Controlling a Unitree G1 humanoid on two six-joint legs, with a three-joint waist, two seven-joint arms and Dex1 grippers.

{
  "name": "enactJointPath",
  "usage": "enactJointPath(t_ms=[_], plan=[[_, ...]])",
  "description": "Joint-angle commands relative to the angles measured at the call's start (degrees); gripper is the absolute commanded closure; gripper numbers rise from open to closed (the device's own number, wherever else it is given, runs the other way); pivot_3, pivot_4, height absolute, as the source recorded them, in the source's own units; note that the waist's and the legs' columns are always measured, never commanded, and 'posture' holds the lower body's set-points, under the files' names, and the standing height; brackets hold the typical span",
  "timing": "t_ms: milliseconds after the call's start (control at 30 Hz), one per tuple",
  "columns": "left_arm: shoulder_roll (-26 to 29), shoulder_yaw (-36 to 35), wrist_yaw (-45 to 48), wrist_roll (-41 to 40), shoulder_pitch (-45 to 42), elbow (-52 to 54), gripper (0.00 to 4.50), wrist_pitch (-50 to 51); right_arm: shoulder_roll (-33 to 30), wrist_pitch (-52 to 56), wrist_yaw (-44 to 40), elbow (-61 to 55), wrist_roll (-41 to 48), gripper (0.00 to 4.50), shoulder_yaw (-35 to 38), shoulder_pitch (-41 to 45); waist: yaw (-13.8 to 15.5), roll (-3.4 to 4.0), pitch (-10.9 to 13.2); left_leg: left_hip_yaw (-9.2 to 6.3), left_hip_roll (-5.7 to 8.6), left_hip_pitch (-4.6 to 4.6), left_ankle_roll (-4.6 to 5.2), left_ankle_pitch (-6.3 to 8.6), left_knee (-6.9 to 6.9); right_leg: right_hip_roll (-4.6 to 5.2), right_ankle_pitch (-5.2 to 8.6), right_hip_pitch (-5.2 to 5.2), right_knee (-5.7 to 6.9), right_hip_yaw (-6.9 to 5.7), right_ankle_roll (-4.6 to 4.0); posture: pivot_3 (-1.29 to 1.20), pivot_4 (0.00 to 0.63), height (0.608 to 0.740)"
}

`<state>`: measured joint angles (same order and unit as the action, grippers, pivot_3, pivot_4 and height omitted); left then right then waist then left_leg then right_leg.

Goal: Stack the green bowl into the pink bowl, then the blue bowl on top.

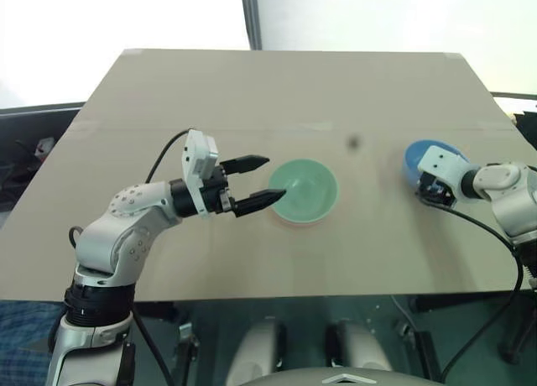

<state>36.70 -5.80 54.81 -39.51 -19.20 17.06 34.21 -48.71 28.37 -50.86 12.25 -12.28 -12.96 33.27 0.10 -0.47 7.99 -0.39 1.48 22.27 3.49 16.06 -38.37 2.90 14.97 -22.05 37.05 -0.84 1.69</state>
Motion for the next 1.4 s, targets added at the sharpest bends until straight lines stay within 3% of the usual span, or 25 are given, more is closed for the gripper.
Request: enactJointPath(t_ms=[33,533,700,800,933,967,1200,1400], plan=[[0.32,-1.21,-0.41,-0.67,0.29,2.31,0.0,-0.7,0.67,-0.36,-0.44,-0.07,-0.32,0.03,-0.61,-0.24,-0.01,0.0,0.0,0.0,0.0,-0.05,0.0,0.0,0.02,0.0,0.0,0.04,-0.01,0.0,0.0,0.0,0.15,0.74],[0.36,-0.38,0.02,-0.02,-0.01,1.52,0.0,-0.95,0.83,-0.01,-0.77,-3.25,0.19,0.03,0.93,-2.33,-0.38,0.01,0.0,-0.01,-0.03,-0.09,0.0,0.01,0.1,0.01,0.0,0.06,-0.05,0.01,-0.01,0.0,0.15,0.74],[0.26,-0.23,0.01,0.07,-0.1,1.45,0.0,-0.97,1.11,0.55,-1.49,-4.36,1.31,1.32,1.5,-2.94,-0.39,0.01,0.01,-0.01,-0.03,-0.08,0.0,0.01,0.12,0.02,0.0,0.06,-0.08,0.01,-0.01,0.0,0.15,0.74],[0.3,-0.23,0.04,0.07,-0.18,1.36,0.0,-0.91,1.13,0.48,-1.64,-4.36,1.44,2.39,1.4,-2.98,-0.46,0.02,0.01,-0.01,-0.03,-0.08,0.0,0.01,0.12,0.02,0.0,0.06,-0.08,0.01,-0.01,0.0,0.15,0.74],[0.23,-0.24,-0.14,0.06,-0.17,1.44,0.0,-0.84,0.95,0.39,-2.23,-4.65,1.84,4.14,1.34,-3.26,-0.6,0.05,0.03,-0.01,-0.03,-0.08,0.0,0.01,0.12,0.02,0.0,0.05,-0.08,0.01,-0.01,0.0,0.15,0.74],[0.21,-0.23,-0.24,0.02,-0.22,1.5,0.0,-0.75,0.9,0.37,-2.38,-4.83,2.0,4.33,1.39,-3.35,-0.59,0.01,0.0,0.0,-0.02,-0.08,0.0,0.01,0.12,0.03,0.0,0.05,-0.08,0.01,-0.01,0.0,0.15,0.74],[0.26,-0.36,-0.04,-0.03,0.13,1.59,0.0,-1.0,-0.09,0.37,-5.58,-9.54,2.57,4.33,0.58,-2.57,-0.49,0.03,0.03,-0.03,-0.02,-0.1,0.02,0.03,0.13,0.05,0.0,0.1,-0.11,0.0,-0.01,0.0,0.15,0.74],[0.07,-0.38,0.03,0.12,0.23,1.47,0.0,-1.44,-0.44,0.81,-10.79,-27.1,0.83,4.33,-3.25,3.45,-0.86,0.18,0.11,-0.01,-0.03,0.21,0.01,0.02,0.15,0.02,0.0,-0.28,-0.07,0.01,0.0,0.0,0.15,0.74]])
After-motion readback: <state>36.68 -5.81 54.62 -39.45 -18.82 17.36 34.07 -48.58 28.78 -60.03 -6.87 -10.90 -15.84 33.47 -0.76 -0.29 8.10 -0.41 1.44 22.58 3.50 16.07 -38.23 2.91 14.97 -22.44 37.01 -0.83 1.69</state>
